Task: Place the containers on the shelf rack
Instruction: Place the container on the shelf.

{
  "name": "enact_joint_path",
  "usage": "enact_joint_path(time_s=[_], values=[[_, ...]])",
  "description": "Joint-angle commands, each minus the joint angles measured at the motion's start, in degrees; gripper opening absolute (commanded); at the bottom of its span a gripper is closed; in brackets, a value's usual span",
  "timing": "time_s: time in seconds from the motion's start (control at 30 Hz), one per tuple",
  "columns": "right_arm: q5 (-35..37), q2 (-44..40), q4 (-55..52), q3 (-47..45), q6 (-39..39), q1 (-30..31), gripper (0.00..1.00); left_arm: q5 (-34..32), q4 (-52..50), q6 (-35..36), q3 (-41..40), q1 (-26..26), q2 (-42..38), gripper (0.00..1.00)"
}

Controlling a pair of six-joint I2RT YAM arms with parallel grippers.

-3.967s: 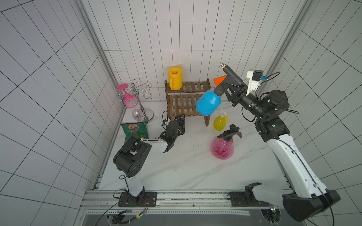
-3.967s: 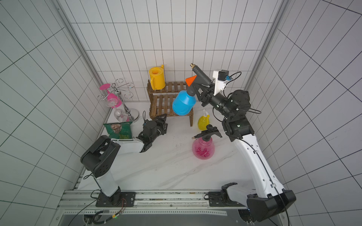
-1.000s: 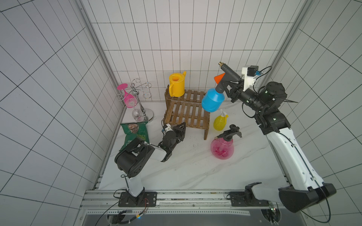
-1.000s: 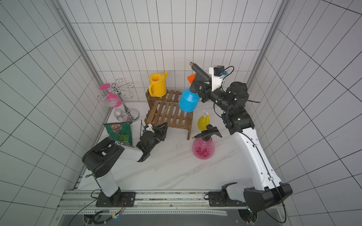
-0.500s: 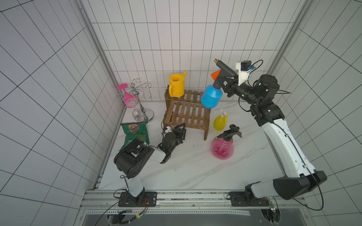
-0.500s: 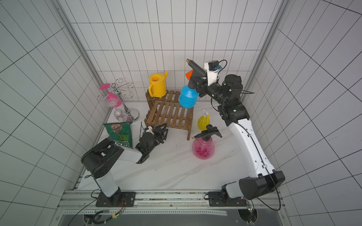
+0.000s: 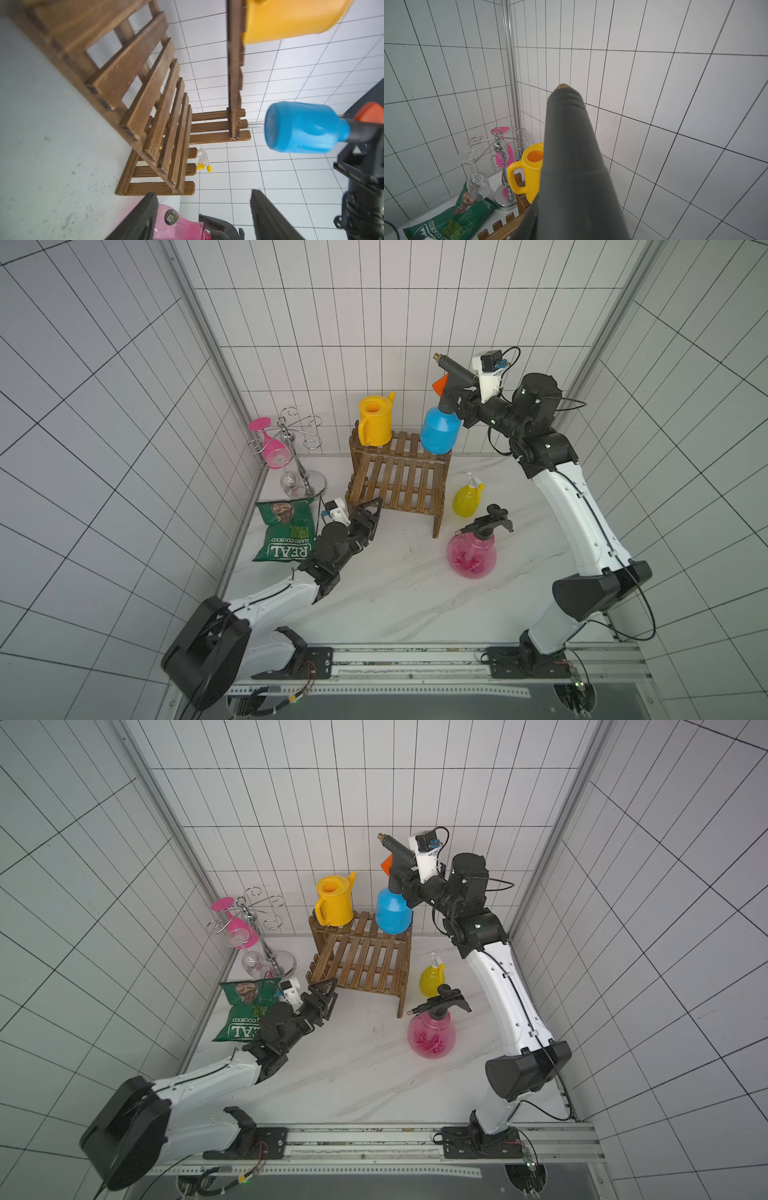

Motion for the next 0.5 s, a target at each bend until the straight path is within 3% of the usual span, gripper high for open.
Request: enact_joint_path(time_s=[0.0,0.1,0.2,0.33,0.47], values=[[2.2,2.6,-1.4,4.4,-2.8,0.8,0.0,-1.5,-22.3,24.2,1.7,0.3,-11.8,0.79],[3.0,5.4,-1.7,7.2,-3.1,1.5,0.0,-5.3,-34.8,37.7,3.5,0.4,-22.1,0.83],[4.9,7.9,-2.6,9.6,-4.1,2.4,0.0,-9.5,-41.5,45.8,3.6,0.4,-30.7,0.86],[7.1,10.4,-3.3,12.0,-4.4,2.8,0.0,-11.0,-45.6,49.5,4.4,0.4,-36.2,0.89],[7.7,13.3,-4.8,15.8,-4.2,2.9,0.0,-9.7,-47.1,50.5,6.4,0.5,-35.5,0.9]])
